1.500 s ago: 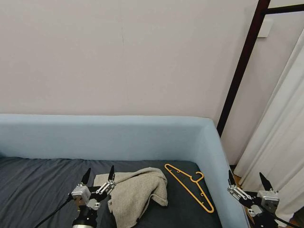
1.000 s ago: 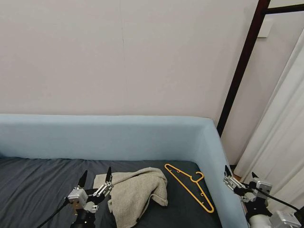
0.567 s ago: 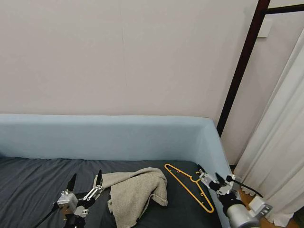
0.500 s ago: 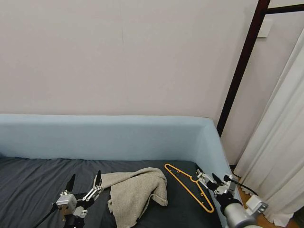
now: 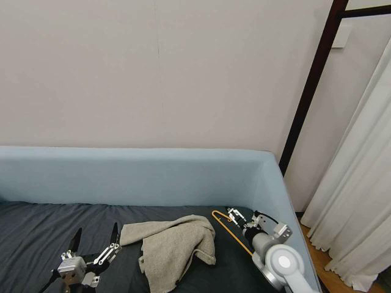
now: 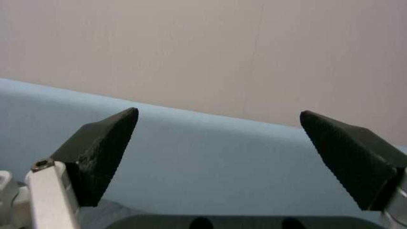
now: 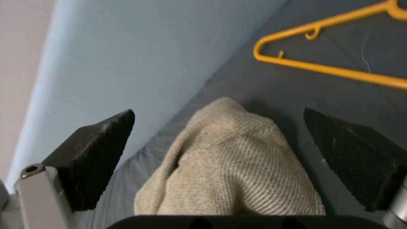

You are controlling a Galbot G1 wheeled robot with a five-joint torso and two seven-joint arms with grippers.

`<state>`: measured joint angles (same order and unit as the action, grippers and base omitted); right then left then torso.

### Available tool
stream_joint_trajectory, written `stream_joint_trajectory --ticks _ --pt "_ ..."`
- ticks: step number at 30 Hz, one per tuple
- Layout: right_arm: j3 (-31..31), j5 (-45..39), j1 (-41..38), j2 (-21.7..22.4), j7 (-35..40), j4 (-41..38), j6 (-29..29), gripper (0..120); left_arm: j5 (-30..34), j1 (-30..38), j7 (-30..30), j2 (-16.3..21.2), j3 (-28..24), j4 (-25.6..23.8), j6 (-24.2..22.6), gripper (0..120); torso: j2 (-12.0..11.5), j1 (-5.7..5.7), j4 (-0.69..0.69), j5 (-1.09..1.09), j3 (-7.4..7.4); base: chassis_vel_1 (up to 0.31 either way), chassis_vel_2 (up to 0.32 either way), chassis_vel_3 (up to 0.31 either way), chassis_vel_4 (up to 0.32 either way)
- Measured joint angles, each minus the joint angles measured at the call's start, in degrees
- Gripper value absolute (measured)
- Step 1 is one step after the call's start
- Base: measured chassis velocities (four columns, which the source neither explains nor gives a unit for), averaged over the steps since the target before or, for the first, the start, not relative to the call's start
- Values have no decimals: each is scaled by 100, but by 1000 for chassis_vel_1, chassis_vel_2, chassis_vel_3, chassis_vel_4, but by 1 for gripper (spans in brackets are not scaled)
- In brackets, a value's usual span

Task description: Pick up the clothes from the sofa and hang them on the clothes hanger.

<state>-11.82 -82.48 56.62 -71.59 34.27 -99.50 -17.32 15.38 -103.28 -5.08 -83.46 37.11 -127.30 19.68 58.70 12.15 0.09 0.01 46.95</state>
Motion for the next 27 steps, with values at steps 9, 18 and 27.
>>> stream_joint_trajectory --ticks 9,18,27 --pt "89 455 -186 -814 -30 878 -130 100 -86 -30 0 -86 104 14 -7 100 0 0 0 0 -1 0 0 0 0" --pt "209 1793 -427 -1303 -656 2194 -274 100 -111 -128 -4 -153 181 14 -12 100 0 0 0 0 -1 0 0 0 0" --pt "54 2408 -416 -1489 -1161 2768 -157 88 -81 -304 -19 -91 438 -119 42 100 0 0 0 0 -1 0 0 0 0"
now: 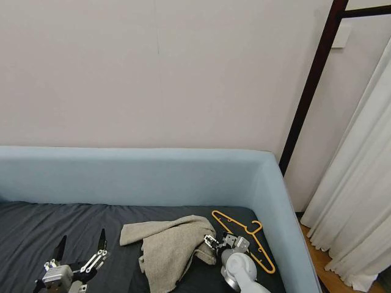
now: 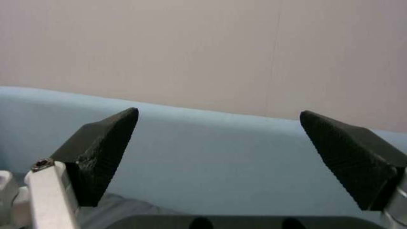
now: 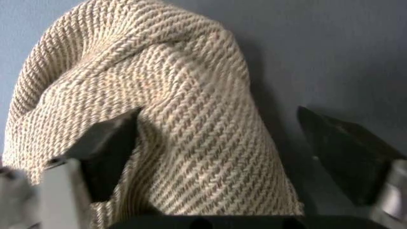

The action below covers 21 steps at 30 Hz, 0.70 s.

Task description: Pick up the clothes from the sofa and hang them on the clothes hanger.

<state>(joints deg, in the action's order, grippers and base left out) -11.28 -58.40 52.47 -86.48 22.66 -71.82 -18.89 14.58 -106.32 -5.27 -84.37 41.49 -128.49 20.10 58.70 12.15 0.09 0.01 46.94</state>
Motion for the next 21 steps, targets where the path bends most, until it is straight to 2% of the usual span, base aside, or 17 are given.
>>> stream_joint_trajectory --ticks 1,5,6,7,8,10,11,12,14,15,19,20,21 --pt "0 0 0 0 0 0 0 88 0 0 0 0 0 0 0 100 0 0 0 0 0 0 0 0 0" --pt "-25 5 103 -27 -19 -102 29 72 0 -4 -1 -14 -14 -8 29 100 0 0 1 0 0 0 0 0 0" --pt "-25 5 103 -27 -19 -102 29 72 0 -4 -1 -14 -14 -8 29 100 0 0 1 0 0 0 0 0 0" --pt "-27 5 140 -33 -23 -159 36 65 -4 2 -1 -30 -37 -8 41 100 0 0 0 0 0 0 0 0 0" --pt "-27 4 145 -34 -23 -168 37 65 -5 4 -1 -34 -43 -7 45 100 0 0 1 0 0 0 0 0 0" --pt "-27 4 158 -35 -25 -188 40 55 -8 7 -1 -40 -54 -6 51 100 0 0 0 0 0 0 0 0 0" --pt "-27 4 158 -35 -25 -188 40 55 -8 7 -1 -40 -54 -6 51 100 0 0 0 0 0 0 0 0 0" --pt "-27 3 173 -35 -26 -214 45 47 -12 10 -1 -46 -66 -3 57 100 0 0 1 0 0 0 0 0 0" --pt "-23 5 203 -34 -30 -287 90 39 -22 22 -1 -53 -96 15 82 100 0 0 0 0 0 0 0 0 0" --pt "-23 5 203 -34 -30 -287 90 39 -22 22 -1 -53 -96 15 82 100 0 0 0 0 0 0 0 0 0" --pt "-11 22 236 2 -41 -417 132 20 -15 50 -10 -41 -94 42 105 100 0 0 0 0 0 0 0 0 0" --pt "-11 22 236 2 -41 -417 132 20 -15 50 -10 -41 -94 42 105 100 0 0 0 0 0 0 0 0 0" --pt "3 39 249 22 -49 -463 134 15 -12 60 -15 -41 -93 54 114 100 0 0 0 0 0 0 0 0 0"
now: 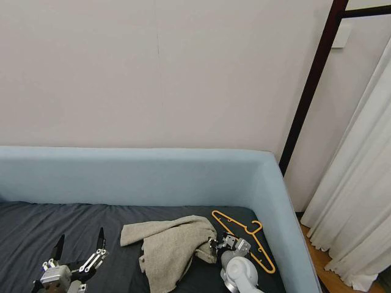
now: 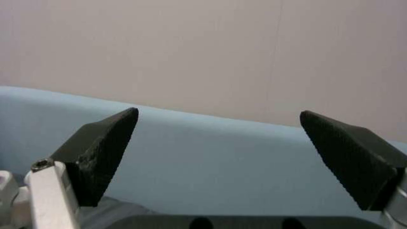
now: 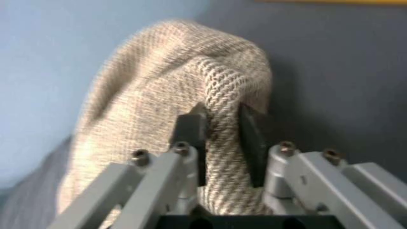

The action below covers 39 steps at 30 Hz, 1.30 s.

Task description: Pick up the clothes from the sofa and hang them on the clothes hanger.

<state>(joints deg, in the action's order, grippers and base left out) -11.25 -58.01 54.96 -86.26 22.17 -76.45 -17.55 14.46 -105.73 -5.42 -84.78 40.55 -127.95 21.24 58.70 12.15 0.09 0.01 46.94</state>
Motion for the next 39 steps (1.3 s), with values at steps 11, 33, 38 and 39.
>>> stream_joint_trajectory --ticks 11,33,38,39 --pt "370 213 176 518 -723 -937 705 0 4 112 -21 -100 -152 126 158 100 0 0 0 -2 0 0 0 0 0" --pt "557 -2242 -2634 3136 -491 -3948 1035 0 144 393 -156 38 -308 344 256 100 0 -1 0 -1 0 0 0 0 0" --pt "762 -2490 -3779 3629 -656 -3221 1083 0 148 394 -167 27 -319 339 298 100 -1 -1 0 1 1 0 0 0 0" --pt "832 -2523 -4001 3681 -671 -3050 1105 0 151 392 -171 27 -318 339 313 100 0 0 0 0 1 0 0 0 0"
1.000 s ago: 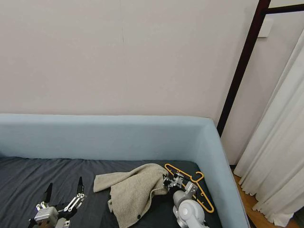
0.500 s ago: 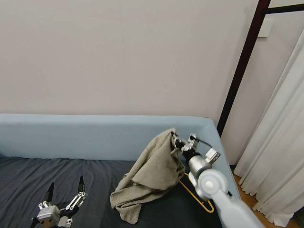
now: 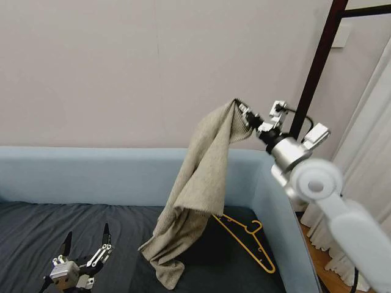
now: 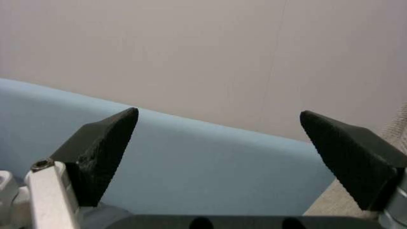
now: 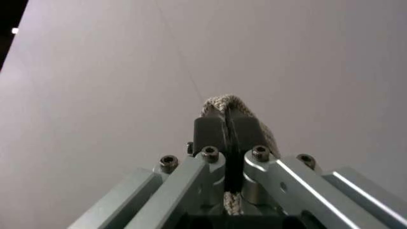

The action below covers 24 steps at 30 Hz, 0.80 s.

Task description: Pick up the clothes from the sofa and hang them on the clothes hanger.

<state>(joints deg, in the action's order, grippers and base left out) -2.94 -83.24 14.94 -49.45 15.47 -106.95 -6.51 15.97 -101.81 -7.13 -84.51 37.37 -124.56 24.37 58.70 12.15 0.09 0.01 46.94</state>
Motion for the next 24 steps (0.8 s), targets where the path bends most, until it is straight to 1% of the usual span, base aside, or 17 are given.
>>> stream_joint_trajectory --ticks 1,5,14,18,23,24 --pt "0 0 0 0 0 0 0 0 0 0 0 0 0 0 0 100 0 0 0 0 0 0 0 0 0" --pt "95 -89 -507 21 -4 417 18 0 43 -9 -14 48 17 3 28 100 0 0 0 -1 0 0 0 0 0" --pt "140 -249 -906 -20 1 265 -2 0 206 19 -31 191 143 -16 29 100 0 0 0 1 -1 0 0 0 0" --pt "170 -284 -866 -34 -11 109 -41 0 216 28 -36 188 139 -4 32 100 0 0 0 1 -1 0 0 0 0" --pt "575 -23 -286 -76 -50 -232 -87 0 215 44 -38 175 159 52 46 100 0 0 0 1 -1 0 0 0 0" --pt "575 -23 -286 -76 -50 -232 -87 0 215 44 -38 175 159 52 46 100 0 0 0 1 -1 0 0 0 0"
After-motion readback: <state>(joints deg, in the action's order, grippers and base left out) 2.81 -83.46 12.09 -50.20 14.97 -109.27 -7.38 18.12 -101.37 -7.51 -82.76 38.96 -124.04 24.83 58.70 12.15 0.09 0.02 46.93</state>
